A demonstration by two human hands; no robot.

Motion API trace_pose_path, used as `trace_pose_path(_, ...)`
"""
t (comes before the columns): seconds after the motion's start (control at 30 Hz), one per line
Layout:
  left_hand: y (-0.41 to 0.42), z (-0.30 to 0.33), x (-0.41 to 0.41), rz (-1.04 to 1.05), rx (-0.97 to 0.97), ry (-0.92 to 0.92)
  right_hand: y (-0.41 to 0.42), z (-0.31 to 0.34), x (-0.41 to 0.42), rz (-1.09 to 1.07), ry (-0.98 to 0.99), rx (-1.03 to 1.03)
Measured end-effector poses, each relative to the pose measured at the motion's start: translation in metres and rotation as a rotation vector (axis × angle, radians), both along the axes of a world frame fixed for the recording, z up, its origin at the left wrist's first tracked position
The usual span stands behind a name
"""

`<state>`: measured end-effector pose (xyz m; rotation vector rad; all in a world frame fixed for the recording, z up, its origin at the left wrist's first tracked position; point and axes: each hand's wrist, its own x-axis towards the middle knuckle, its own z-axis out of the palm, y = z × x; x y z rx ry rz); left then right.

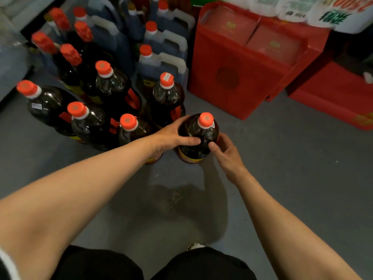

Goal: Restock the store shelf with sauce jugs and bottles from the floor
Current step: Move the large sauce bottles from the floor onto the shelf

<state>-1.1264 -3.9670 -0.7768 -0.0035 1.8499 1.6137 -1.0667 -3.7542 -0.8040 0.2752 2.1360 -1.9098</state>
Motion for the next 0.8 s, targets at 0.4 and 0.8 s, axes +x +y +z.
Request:
trace_pose_path(0.4, 0.004, -0.002, -0.003, 0.106, 0.001, 0.004, -0.006, 0.001, -0.019, -0.061, -0.053, -0.083)
trace_pose_path(0.8, 0.019, 0.013, -0.015, 0.178, 0.041, -0.053, -0.007, 0.030, -0.034, -0.157, -0.238, -0.182)
